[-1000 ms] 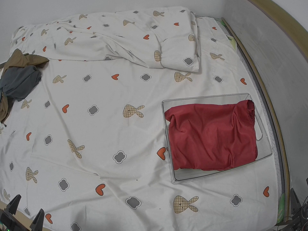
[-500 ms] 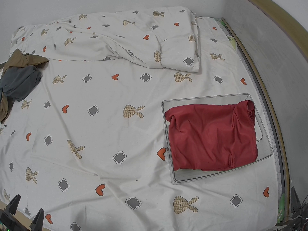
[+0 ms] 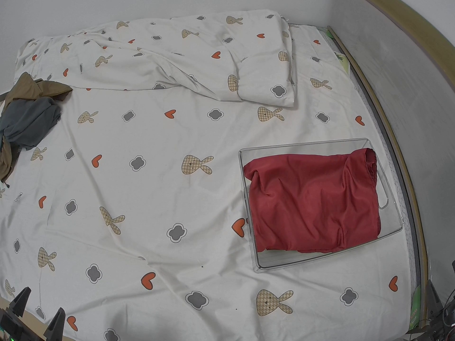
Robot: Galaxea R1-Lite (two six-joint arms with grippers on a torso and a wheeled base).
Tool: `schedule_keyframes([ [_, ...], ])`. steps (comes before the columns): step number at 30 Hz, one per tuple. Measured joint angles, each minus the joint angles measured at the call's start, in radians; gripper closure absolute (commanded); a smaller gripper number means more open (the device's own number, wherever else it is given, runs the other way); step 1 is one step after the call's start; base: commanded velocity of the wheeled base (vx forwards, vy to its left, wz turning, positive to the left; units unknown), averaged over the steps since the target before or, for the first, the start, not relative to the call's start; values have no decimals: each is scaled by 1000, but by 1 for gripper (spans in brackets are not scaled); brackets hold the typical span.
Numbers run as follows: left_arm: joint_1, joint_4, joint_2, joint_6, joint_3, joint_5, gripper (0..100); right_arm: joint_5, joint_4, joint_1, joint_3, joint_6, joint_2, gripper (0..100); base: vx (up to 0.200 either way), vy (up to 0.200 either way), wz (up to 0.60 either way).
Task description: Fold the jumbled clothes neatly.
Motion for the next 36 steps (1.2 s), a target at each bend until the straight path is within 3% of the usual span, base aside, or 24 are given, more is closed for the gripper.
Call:
schedule_keyframes([
  [2, 0, 0, 0, 0, 0, 0, 0, 58, -2, 0, 0, 26, 0, 0, 0, 0, 0],
  [4, 0, 0, 0, 0, 0, 0, 0, 70, -5, 0, 0, 40, 0, 0, 0, 0, 0],
  [11, 0, -6, 0, 0, 0, -1, 0, -30, 7, 1, 0, 13, 0, 0, 0, 0, 0],
  [30, 0, -31, 0, 0, 9, -3, 0, -32, 11, 1, 0, 15, 0, 0, 0, 0, 0],
  [36, 72, -42, -13, -5, 15, 4, 0, -31, 10, 1, 0, 16, 0, 0, 0, 0, 0],
])
